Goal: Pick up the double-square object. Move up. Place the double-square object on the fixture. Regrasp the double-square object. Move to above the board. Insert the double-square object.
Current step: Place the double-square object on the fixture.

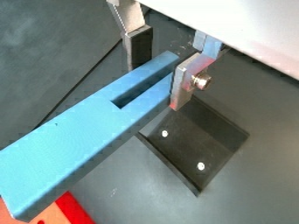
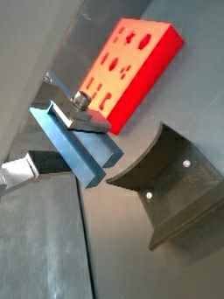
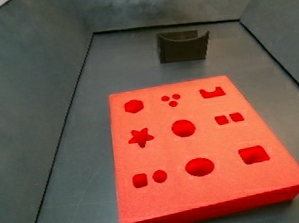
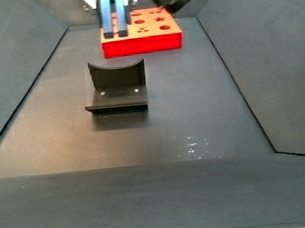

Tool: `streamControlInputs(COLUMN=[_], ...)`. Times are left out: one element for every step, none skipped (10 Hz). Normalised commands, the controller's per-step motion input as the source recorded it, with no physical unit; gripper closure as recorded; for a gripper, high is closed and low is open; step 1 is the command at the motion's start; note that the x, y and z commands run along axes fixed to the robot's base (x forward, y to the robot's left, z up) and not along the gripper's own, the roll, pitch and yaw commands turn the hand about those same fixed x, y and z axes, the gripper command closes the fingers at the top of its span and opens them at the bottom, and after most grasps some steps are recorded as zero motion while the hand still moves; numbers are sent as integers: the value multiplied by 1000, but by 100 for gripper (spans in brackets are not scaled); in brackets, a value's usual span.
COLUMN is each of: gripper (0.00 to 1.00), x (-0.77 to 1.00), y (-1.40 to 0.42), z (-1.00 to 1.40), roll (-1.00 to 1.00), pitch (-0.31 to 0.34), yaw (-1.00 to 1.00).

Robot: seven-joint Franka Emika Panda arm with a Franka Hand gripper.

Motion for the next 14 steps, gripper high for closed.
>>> streamControlInputs(gripper=[100,100,100,100,100,100,100,100,100,100,100,100,100,100], x=[184,105,100,105,114,129,137,144,153,158,167,168,160,125], y=[50,66,70,75,75,85,91,96,102,109,108,104,103,90], z=[-1,-1000,-1000,-1000,-1000,-1000,-1000,-1000,-1000,-1000,-1000,-1000,-935,-701], roll=[-247,-1000,-1000,-1000,-1000,-1000,-957,-795,-580,-418,-276,-201,-182,-168], pitch=[100,-41,-61,-48,-21,14,36,45,54,64,66,59,40,29], yaw=[-105,-65,-69,-69,-63,-60,-61,-63,-72,-79,-86,-95,-108,-116])
